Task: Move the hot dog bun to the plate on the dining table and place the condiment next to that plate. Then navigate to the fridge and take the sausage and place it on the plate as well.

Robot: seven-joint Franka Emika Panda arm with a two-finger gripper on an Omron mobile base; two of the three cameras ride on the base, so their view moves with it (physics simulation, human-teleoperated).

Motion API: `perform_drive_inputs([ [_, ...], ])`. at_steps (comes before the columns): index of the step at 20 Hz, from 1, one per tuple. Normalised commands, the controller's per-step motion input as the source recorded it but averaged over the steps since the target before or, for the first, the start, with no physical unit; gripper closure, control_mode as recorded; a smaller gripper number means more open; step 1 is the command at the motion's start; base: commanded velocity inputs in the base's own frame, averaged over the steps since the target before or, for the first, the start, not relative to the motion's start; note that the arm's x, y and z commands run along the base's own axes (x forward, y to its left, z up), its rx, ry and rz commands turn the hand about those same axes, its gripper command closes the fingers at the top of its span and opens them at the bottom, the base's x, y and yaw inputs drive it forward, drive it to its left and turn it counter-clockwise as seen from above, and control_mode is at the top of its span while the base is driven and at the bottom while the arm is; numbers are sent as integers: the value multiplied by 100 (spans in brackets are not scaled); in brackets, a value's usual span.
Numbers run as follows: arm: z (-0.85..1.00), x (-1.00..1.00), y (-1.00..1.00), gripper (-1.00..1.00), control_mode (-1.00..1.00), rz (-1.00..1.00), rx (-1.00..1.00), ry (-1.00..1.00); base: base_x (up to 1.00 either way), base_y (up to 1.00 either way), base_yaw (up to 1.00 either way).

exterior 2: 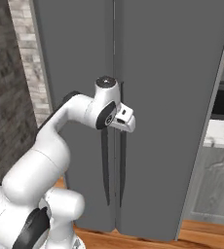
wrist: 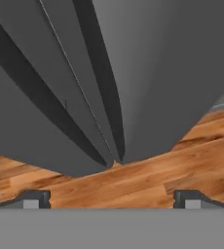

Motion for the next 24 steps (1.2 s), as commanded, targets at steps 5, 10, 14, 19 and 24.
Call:
perform_drive_inputs([
  [5, -24, 74, 0, -100, -100, 4, 1, -12, 0, 0, 0],
  [10, -27, 45, 0, -100, -100, 1, 0, -14, 0, 0, 0],
  [14, -29, 52, -15, -100, -100, 0, 0, -10, 0, 0, 0],
  [19, -29, 54, -9, -100, -100, 0, 0, -6, 0, 0, 0],
  [24, -19, 55, -18, -100, -100, 0, 0, -1, 0, 0, 0],
])
